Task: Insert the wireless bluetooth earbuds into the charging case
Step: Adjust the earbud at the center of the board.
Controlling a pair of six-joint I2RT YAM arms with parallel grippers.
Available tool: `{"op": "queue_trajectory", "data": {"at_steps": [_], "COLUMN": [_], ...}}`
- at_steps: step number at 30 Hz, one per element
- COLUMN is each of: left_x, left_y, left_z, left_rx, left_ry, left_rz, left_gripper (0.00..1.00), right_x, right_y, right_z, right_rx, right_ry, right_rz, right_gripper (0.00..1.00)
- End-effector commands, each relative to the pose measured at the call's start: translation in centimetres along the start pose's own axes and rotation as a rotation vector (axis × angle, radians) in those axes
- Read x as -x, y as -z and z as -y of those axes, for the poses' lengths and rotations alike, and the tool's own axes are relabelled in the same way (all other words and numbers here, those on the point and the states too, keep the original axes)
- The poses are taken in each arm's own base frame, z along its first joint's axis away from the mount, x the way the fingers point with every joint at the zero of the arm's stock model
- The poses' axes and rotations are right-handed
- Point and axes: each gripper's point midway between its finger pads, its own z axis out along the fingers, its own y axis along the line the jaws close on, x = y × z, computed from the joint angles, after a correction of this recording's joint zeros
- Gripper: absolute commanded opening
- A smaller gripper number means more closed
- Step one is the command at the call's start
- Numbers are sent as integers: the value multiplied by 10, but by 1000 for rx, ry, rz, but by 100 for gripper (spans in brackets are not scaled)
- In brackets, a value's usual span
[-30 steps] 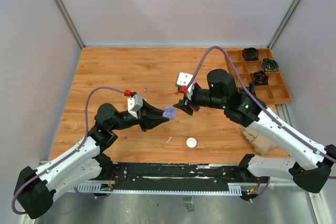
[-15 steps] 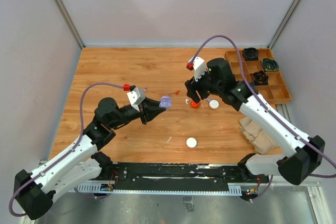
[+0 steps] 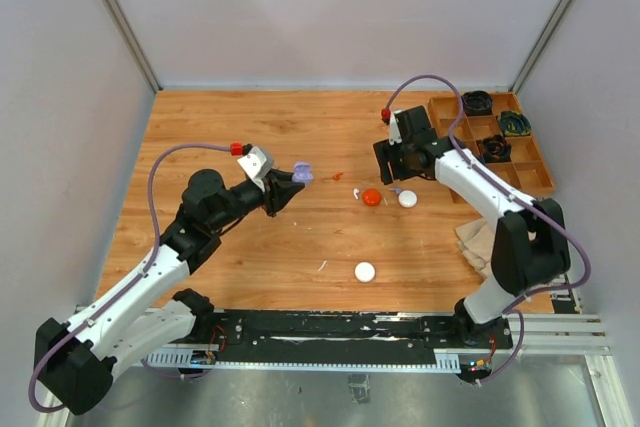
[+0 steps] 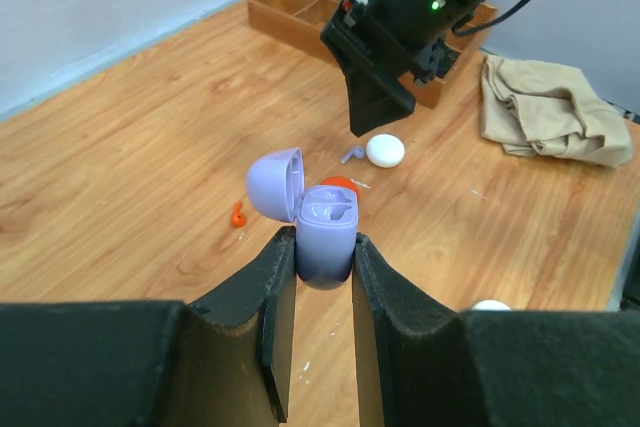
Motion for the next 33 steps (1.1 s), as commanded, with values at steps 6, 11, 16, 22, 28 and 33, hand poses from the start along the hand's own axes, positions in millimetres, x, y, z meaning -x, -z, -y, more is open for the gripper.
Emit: {"op": "queue_trajectory", "data": {"at_steps": [6, 11, 16, 22, 28, 33], "left_x": [5, -1, -2, -4, -5, -6], "left_y": [9, 10, 11, 12, 12, 12], "left_z": [-21, -25, -25, -25, -23, -22], "left_rx": [103, 119, 121, 119, 108, 104], "left_ry": [-51, -64, -72, -79, -80, -79], "left_rz": [21, 1, -5, -11, -12, -16], "left_gripper": [0, 0, 0, 0, 0, 0], "right_x": [-6, -10, -24, -44, -66, -79], "right_y": [-63, -84, -98, -96, -85, -76], "right_z": [48, 61, 67, 64, 56, 49], "right_rx": [-212, -262, -272, -261, -230, -192], "right_ry": [-83, -83, -105, -116, -127, -137], "right_rz": [-89, -122, -158, -195, -225, -239], "right_gripper": [68, 67, 65, 64, 63, 62]}}
